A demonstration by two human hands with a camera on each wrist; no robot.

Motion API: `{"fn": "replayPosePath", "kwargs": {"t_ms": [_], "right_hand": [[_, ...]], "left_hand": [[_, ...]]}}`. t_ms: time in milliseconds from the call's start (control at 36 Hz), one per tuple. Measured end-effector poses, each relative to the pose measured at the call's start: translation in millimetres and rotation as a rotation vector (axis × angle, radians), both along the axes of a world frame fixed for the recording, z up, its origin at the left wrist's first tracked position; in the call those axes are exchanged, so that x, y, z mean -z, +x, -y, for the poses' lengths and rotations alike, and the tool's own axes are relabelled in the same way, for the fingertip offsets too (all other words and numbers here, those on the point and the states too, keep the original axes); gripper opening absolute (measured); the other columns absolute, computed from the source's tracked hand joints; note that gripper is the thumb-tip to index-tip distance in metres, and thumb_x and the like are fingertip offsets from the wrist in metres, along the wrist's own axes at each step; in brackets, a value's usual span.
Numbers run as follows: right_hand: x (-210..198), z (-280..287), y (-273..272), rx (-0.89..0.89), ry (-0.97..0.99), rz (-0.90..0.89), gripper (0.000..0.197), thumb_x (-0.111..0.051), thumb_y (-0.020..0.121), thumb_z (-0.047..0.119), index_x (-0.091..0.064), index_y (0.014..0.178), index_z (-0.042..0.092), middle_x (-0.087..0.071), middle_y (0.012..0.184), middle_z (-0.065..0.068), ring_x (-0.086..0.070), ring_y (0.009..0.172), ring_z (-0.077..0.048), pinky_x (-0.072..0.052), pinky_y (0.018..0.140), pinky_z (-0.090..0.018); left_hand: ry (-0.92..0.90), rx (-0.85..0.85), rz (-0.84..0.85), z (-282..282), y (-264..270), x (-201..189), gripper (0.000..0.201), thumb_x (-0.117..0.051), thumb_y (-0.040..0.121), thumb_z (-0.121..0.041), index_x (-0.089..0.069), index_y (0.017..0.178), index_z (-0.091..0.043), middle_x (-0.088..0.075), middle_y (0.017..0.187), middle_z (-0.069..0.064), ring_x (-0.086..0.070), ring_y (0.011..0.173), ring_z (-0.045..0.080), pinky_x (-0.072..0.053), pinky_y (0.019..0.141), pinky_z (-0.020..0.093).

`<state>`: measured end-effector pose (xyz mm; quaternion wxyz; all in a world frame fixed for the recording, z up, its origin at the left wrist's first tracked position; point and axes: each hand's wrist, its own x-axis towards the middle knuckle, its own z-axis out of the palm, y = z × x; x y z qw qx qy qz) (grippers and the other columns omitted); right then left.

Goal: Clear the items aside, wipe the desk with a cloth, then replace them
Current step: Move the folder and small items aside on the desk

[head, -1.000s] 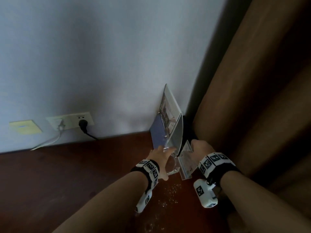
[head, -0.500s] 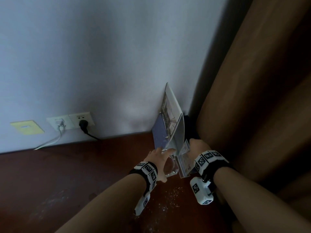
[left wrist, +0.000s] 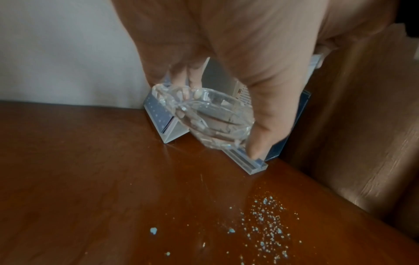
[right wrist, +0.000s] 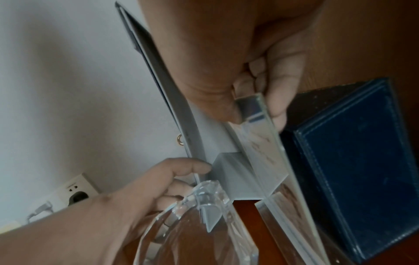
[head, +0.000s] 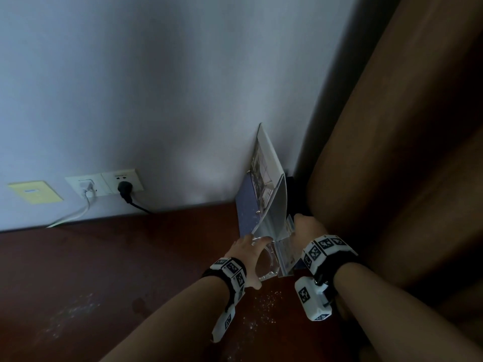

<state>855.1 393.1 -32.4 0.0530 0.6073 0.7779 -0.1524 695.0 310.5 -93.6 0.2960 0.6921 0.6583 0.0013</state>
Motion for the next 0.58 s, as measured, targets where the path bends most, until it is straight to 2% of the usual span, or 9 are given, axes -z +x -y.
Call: {"fn": "replayPosePath", "kwargs": {"t_ms": [83, 167, 250, 333, 444, 583], "right_hand": [[1.9, 1.0, -0.6, 0.001, 0.002, -0.027, 0.01, -0.053, 0.09, 0.015, -0.046, 0.092, 0.008, -0.063, 0.103, -0.015, -0.063, 0.09, -0.029, -0.04, 0.064, -0.028], [2.7, -0.3, -2.9, -0.013, -0.01, -0.033, 0.016, -0.052, 0.091, 0.016, -0.052, 0.101, 0.003, -0.063, 0.105, -0.016, -0.063, 0.09, -0.029, -0.041, 0.063, -0.027], [2.7, -1.9, -4.4, -0.014, -0.015, -0.039, 0.019, -0.05, 0.093, 0.018, -0.054, 0.103, 0.002, -0.062, 0.105, -0.015, -0.062, 0.089, -0.027, -0.038, 0.062, -0.026], [6.5, -2.7, -4.7, -0.03, -0.003, -0.058, 0.013, -0.051, 0.092, 0.018, -0.053, 0.096, 0.006, -0.063, 0.103, -0.014, -0.059, 0.083, -0.024, -0.038, 0.061, -0.026], [9.9, -1.3, -5.6, -0.024, -0.004, -0.065, 0.021, -0.057, 0.089, 0.02, -0.052, 0.1, 0.003, -0.063, 0.1, -0.013, -0.055, 0.075, -0.022, -0.039, 0.061, -0.027], [12.6, -2.7, -6.5, -0.02, 0.006, -0.055, 0.022, -0.055, 0.092, 0.022, -0.053, 0.104, 0.003, -0.063, 0.103, -0.013, -0.062, 0.086, -0.026, -0.04, 0.062, -0.027]], "left_hand": [[0.004, 0.0, 0.005, -1.3, 3.5, 2.6, 0.115, -0.09, 0.061, -0.025, -0.016, 0.146, -0.046, -0.025, 0.151, -0.001, -0.029, 0.139, 0.026, -0.042, 0.109, 0.046], [-0.003, -0.001, -0.002, -3.7, 6.2, 4.0, 0.114, -0.09, 0.062, -0.024, -0.017, 0.147, -0.044, -0.026, 0.15, 0.0, -0.03, 0.139, 0.027, -0.042, 0.109, 0.045], [-0.007, 0.004, -0.021, -5.9, 8.3, 4.4, 0.113, -0.09, 0.062, -0.025, -0.017, 0.147, -0.043, -0.028, 0.149, 0.0, -0.033, 0.136, 0.029, -0.042, 0.108, 0.045], [-0.019, 0.015, -0.038, -7.7, 10.2, 4.0, 0.114, -0.09, 0.063, -0.025, -0.017, 0.148, -0.042, -0.027, 0.151, -0.001, -0.034, 0.135, 0.031, -0.043, 0.107, 0.045], [-0.046, 0.016, -0.013, -12.7, 14.2, 2.7, 0.116, -0.09, 0.062, -0.019, -0.016, 0.15, -0.038, -0.029, 0.152, 0.002, -0.042, 0.133, 0.03, -0.05, 0.1, 0.045], [-0.063, 0.011, 0.002, -22.6, 22.8, 6.5, 0.122, -0.09, 0.064, -0.011, -0.011, 0.155, -0.028, -0.027, 0.156, 0.004, -0.038, 0.138, 0.03, -0.045, 0.105, 0.042]]}}
